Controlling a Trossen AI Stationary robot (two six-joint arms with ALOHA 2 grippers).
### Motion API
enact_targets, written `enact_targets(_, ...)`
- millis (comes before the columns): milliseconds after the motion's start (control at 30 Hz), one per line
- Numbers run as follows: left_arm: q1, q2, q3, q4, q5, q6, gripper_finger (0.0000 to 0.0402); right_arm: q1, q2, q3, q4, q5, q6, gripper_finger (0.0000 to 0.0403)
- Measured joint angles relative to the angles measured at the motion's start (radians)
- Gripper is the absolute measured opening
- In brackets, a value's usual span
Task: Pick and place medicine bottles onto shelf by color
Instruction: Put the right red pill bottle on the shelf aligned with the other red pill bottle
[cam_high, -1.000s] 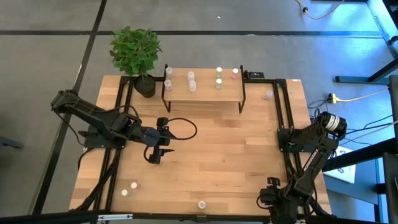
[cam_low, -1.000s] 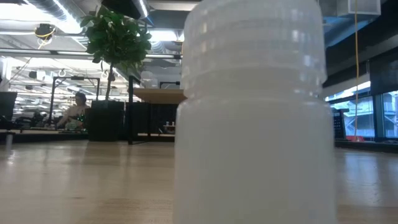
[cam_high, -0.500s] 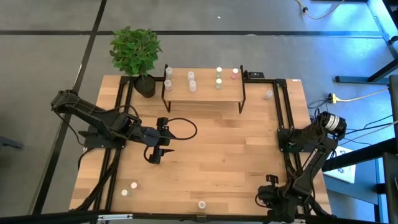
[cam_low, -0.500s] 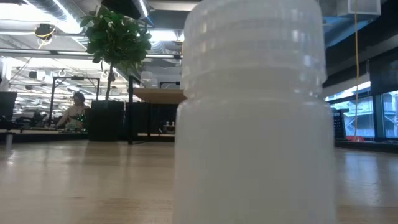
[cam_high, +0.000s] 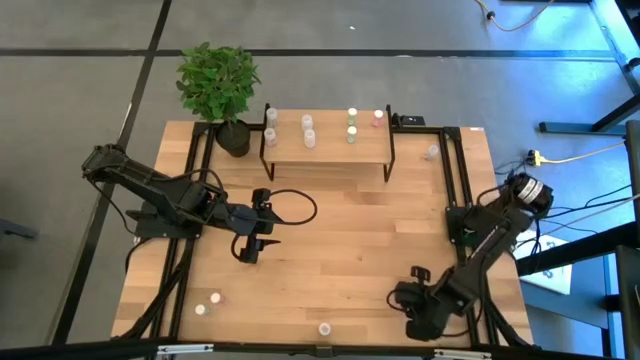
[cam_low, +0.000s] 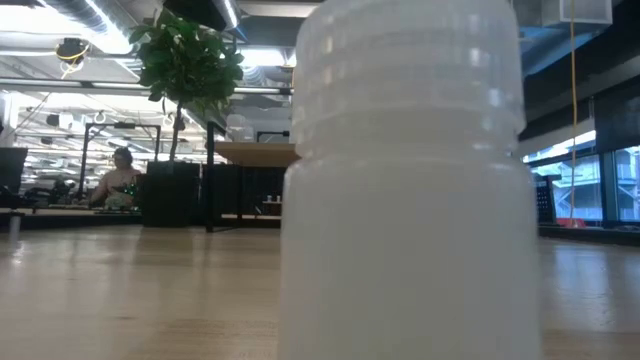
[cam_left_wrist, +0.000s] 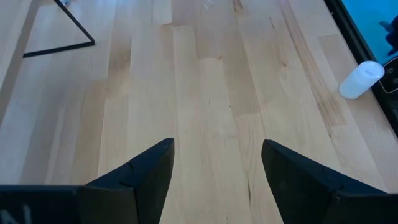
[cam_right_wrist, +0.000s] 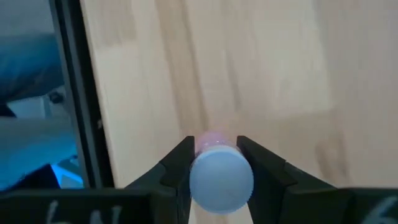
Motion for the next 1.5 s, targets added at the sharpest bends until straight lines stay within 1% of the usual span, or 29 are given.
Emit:
enact_targets(100, 0.000, 0.000, 0.000, 0.004, 0.000, -0.001, 0.0237, -0.062, -0.033, 0.032, -0.045, 0.003, -0.061, 0.0113)
enact_targets(167, 0.000, 0.000, 0.000, 0.020, 0.000, 0.006, 0.0237, -0.110, -0.059, 0.060, -0.085, 0.024, -0.103, 0.0113)
enact_targets(367, 0.003, 0.000, 0.000, 0.079, -0.001, 0.014, 0.0237, -0.266, -0.136, 0.169, -0.249, 0.042, -0.235, 0.0113)
enact_targets(533, 0.000, 0.000, 0.000, 0.162, 0.000, -0.008, 0.0237, -0.392, -0.168, 0.337, -0.454, 0.104, -0.368, 0.0113)
enact_targets(600, 0.001, 0.000, 0.000, 0.203, 0.000, -0.009, 0.0237, -0.445, -0.176, 0.417, -0.515, 0.142, -0.411, 0.0113)
enact_targets(667, 0.006, 0.000, 0.000, 0.254, -0.004, -0.012, 0.0237, -0.503, -0.180, 0.492, -0.573, 0.157, -0.471, 0.0113)
enact_targets(767, 0.008, 0.000, 0.000, 0.301, -0.008, -0.027, 0.0237, -0.601, -0.180, 0.584, -0.606, 0.157, -0.582, 0.0113)
enact_targets(867, 0.008, 0.000, 0.000, 0.334, -0.034, -0.026, 0.0237, -0.712, -0.180, 0.644, -0.615, 0.155, -0.692, 0.0113)
enact_targets(933, 0.007, 0.000, 0.000, 0.340, -0.069, -0.027, 0.0237, -0.795, -0.180, 0.670, -0.616, 0.127, -0.763, 0.0113)
enact_targets(1033, 0.008, 0.000, 0.000, 0.339, -0.160, -0.008, 0.0237, -0.929, -0.180, 0.679, -0.607, 0.006, -0.866, 0.0113)
enact_targets(1100, 0.008, 0.000, 0.000, 0.339, -0.201, -0.003, 0.0237, -1.010, -0.176, 0.679, -0.604, -0.046, -0.899, 0.0113)
enact_targets(1200, 0.008, 0.000, 0.000, 0.341, -0.217, -0.039, 0.0237, -1.110, -0.172, 0.679, -0.604, -0.048, -0.940, 0.0113)
enact_targets(1267, 0.012, 0.000, 0.000, 0.362, -0.221, -0.069, 0.0237, -1.165, -0.167, 0.679, -0.601, -0.046, -0.939, 0.0113)
enact_targets(1333, 0.023, 0.000, 0.000, 0.391, -0.236, -0.089, 0.0237, -1.207, -0.153, 0.679, -0.587, -0.045, -0.935, 0.0113)
enact_targets(1500, 0.069, 0.000, 0.000, 0.422, -0.275, -0.083, 0.0237, -1.298, -0.093, 0.678, -0.574, -0.055, -0.942, 0.0113)
